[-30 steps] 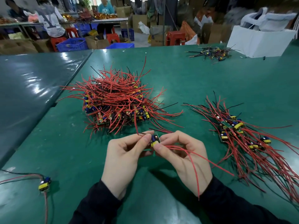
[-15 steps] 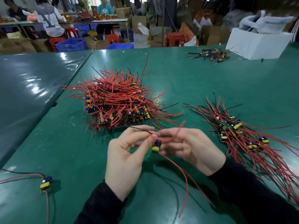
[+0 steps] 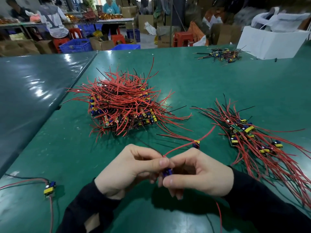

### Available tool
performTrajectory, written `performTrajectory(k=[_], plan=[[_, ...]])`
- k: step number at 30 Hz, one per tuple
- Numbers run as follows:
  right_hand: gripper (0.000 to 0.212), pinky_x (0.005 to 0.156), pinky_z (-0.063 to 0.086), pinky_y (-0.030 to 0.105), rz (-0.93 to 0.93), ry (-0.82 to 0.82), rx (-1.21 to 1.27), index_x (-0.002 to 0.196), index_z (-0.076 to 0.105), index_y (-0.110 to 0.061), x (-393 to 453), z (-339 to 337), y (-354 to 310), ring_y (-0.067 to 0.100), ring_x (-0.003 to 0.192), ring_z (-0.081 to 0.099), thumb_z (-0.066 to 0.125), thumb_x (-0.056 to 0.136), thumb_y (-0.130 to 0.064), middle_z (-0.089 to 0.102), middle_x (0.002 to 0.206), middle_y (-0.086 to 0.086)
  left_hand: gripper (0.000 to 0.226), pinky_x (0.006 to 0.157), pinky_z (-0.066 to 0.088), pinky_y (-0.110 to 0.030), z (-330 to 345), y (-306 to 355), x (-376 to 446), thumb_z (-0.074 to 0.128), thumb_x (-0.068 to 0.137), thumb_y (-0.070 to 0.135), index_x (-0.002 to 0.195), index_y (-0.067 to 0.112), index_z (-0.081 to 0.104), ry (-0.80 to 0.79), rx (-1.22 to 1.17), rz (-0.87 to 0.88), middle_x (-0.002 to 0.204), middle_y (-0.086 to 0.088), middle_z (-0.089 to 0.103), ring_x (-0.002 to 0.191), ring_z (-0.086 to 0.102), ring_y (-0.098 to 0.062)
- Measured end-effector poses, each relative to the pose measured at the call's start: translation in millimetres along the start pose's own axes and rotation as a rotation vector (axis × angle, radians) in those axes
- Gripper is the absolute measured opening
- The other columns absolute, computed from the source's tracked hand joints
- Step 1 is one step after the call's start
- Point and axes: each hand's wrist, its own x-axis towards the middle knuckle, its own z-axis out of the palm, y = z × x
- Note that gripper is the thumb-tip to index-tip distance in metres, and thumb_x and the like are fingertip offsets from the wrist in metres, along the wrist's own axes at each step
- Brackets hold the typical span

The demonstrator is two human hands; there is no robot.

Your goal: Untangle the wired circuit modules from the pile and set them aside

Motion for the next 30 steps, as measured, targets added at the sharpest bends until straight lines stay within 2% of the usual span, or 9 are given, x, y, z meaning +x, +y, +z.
performTrajectory(k=[2, 7, 11, 14, 19, 22, 25, 27, 30], plan=[[0.013, 0.056, 0.049, 0.020, -0.020, 0.021, -0.018, 0.094, 0.064, 0.002, -0.4, -0.1, 1.0, 0.014, 0.054, 0.056, 0.060, 0.086, -0.008, 0.061, 0.066, 0.003, 0.014, 0.047, 0.042, -0.015, 1.5, 1.1, 0.4, 0.077, 0.065, 0.020, 0.068, 0.007, 0.075, 0.030, -0.097, -0.064, 0.060, -0.009, 0.065, 0.046, 0.055, -0.010], [0.013, 0.056, 0.046, 0.018, -0.025, 0.105, -0.061, 0.090, 0.065, -0.003, 0.5, -2.7, -0.9, 0.010, 0.056, 0.060, 0.061, 0.084, -0.013, 0.064, 0.066, -0.001, 0.022, 0.050, 0.044, -0.013, 12.5, 0.0, 4.5, 0.071, 0.058, 0.019, 0.075, 0.006, 0.077, 0.171, -0.254, -0.011, 0.062, -0.006, 0.063, 0.048, 0.051, -0.007], [0.027, 0.058, 0.048, 0.021, 0.028, 0.129, -0.197, 0.090, 0.067, 0.003, 1.8, -7.5, 2.1, 0.011, 0.064, 0.062, 0.063, 0.082, -0.022, 0.069, 0.072, 0.009, 0.026, 0.051, 0.045, -0.015, 17.6, -2.5, 5.9, 0.075, 0.051, 0.013, 0.076, 0.007, 0.078, 0.299, -0.157, 0.123, 0.062, -0.006, 0.063, 0.050, 0.051, -0.009], [0.020, 0.053, 0.048, 0.021, -0.018, 0.280, -0.144, 0.088, 0.068, -0.012, 5.6, -3.4, 6.4, 0.015, 0.062, 0.064, 0.074, 0.077, -0.027, 0.070, 0.075, 0.013, 0.020, 0.052, 0.046, -0.018, 15.7, -4.0, 6.2, 0.077, 0.051, 0.018, 0.068, 0.005, 0.076, 0.351, -0.037, 0.174, 0.069, -0.016, 0.066, 0.055, 0.053, -0.014], [0.003, 0.050, 0.045, 0.015, -0.082, 0.369, -0.071, 0.076, 0.068, -0.007, 7.2, -5.1, 6.2, 0.005, 0.051, 0.056, 0.071, 0.078, -0.007, 0.066, 0.061, 0.001, 0.017, 0.050, 0.044, -0.016, 19.4, -6.3, 8.1, 0.069, 0.065, 0.016, 0.076, 0.005, 0.077, 0.380, 0.057, 0.271, 0.067, -0.005, 0.069, 0.054, 0.054, -0.007], [0.010, 0.048, 0.044, 0.015, -0.056, 0.351, -0.074, 0.075, 0.068, -0.005, 6.0, -5.4, 4.5, 0.006, 0.049, 0.057, 0.065, 0.083, 0.001, 0.062, 0.060, -0.001, 0.018, 0.052, 0.042, -0.015, 22.6, -8.7, 8.2, 0.067, 0.071, 0.017, 0.080, 0.004, 0.076, 0.390, 0.112, 0.314, 0.070, 0.004, 0.067, 0.057, 0.054, -0.004], [0.010, 0.046, 0.047, 0.022, -0.068, 0.294, -0.010, 0.080, 0.069, -0.006, 5.8, -3.9, 1.0, 0.016, 0.055, 0.063, 0.062, 0.083, -0.013, 0.061, 0.066, 0.005, 0.025, 0.050, 0.039, -0.014, 19.0, -9.7, 8.4, 0.068, 0.067, 0.026, 0.084, 0.010, 0.078, 0.343, -0.057, 0.157, 0.069, 0.000, 0.065, 0.059, 0.053, -0.005], [0.013, 0.046, 0.047, 0.022, -0.095, 0.296, -0.001, 0.080, 0.069, -0.008, 5.9, -1.9, -0.6, 0.014, 0.053, 0.062, 0.062, 0.080, -0.019, 0.061, 0.065, 0.001, 0.026, 0.048, 0.039, -0.013, 17.7, -8.1, 9.6, 0.069, 0.062, 0.025, 0.083, 0.012, 0.077, 0.284, -0.290, 0.051, 0.063, 0.000, 0.059, 0.054, 0.051, -0.005], [0.009, 0.047, 0.047, 0.022, -0.137, 0.312, -0.010, 0.075, 0.069, -0.016, 6.0, 1.6, -0.2, 0.010, 0.056, 0.056, 0.067, 0.084, -0.017, 0.062, 0.064, -0.001, 0.016, 0.043, 0.040, -0.015, 17.8, -5.5, 10.4, 0.069, 0.057, 0.018, 0.071, 0.013, 0.076, 0.264, -0.505, 0.034, 0.062, -0.002, 0.054, 0.047, 0.049, -0.006]])
